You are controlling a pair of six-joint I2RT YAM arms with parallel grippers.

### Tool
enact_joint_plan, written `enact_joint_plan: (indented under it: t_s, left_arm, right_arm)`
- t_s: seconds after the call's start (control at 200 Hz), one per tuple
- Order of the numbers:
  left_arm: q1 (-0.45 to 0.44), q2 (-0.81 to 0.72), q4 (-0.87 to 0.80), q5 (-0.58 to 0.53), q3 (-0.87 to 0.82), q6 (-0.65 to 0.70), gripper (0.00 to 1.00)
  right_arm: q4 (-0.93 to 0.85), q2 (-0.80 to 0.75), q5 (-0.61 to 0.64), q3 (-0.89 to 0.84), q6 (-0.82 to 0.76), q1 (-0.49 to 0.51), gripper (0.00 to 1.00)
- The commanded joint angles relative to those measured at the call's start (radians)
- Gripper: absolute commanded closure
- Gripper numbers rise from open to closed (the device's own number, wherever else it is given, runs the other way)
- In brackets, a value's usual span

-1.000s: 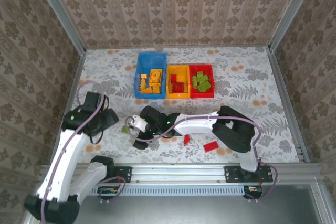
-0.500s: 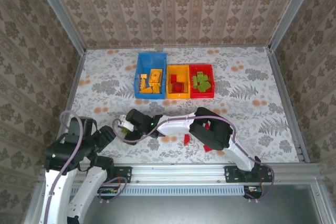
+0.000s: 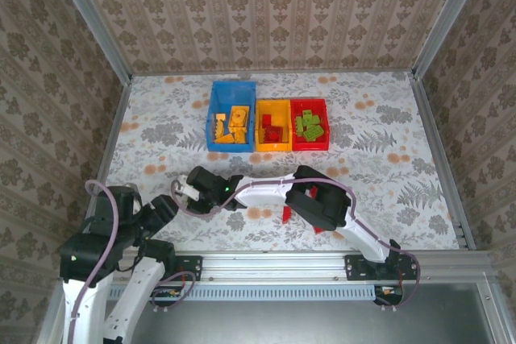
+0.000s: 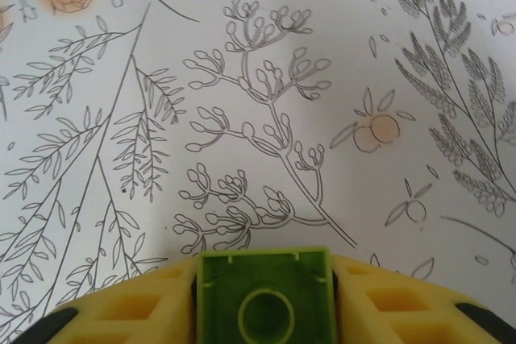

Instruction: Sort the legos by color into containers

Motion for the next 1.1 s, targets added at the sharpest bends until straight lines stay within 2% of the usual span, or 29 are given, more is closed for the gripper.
enact_joint_plan:
  t_s: [0.0, 0.085, 0.165, 0.375, 0.54, 0.63, 0.745, 0.83, 0.975, 1.095]
  left_arm:
    - [0.002, 0.017, 0.039, 0.057, 0.026, 0.05, 0.2]
    - [0.002, 0.026, 0.05, 0.066, 0.027, 0.06, 0.2]
    - [0.002, 0.029, 0.072, 0.078, 0.023, 0.062, 0.2]
    - [0.001, 0.072, 0.263, 0.184, -0.001, 0.059, 0.24]
    - [-0.032, 0.229, 0.462, 0.217, 0.04, 0.072, 0.26]
    - [-0.123, 0.346, 0.563, 0.154, 0.088, 0.113, 0.25]
    - [-0.307, 0.543, 0.662, 0.062, 0.175, 0.183, 0.25]
    - [-0.403, 0.695, 0.73, 0.029, 0.239, 0.219, 0.25]
    - [-0.505, 0.911, 0.837, 0.008, 0.327, 0.27, 0.25]
    - [-0.556, 1.063, 0.854, 0.017, 0.425, 0.328, 0.25]
  right_arm:
    - [-0.059, 0.036, -0.003, 0.039, 0.003, 0.011, 0.68]
    - [-0.054, 0.024, -0.01, 0.039, 0.005, 0.011, 0.77]
    - [-0.027, -0.011, 0.003, 0.011, 0.006, 0.011, 0.81]
    - [0.037, -0.226, 0.062, -0.131, 0.026, -0.026, 0.83]
    - [0.052, -0.449, 0.107, -0.293, 0.098, -0.129, 0.83]
    - [0.034, -0.567, 0.128, -0.373, 0.158, -0.222, 0.83]
    - [-0.021, -0.678, 0.17, -0.448, 0.234, -0.36, 0.82]
    - [-0.072, -0.736, 0.175, -0.489, 0.307, -0.485, 0.8]
    - [-0.201, -0.708, 0.124, -0.453, 0.443, -0.668, 0.8]
    - [-0.298, -0.605, 0.074, -0.345, 0.472, -0.743, 0.79]
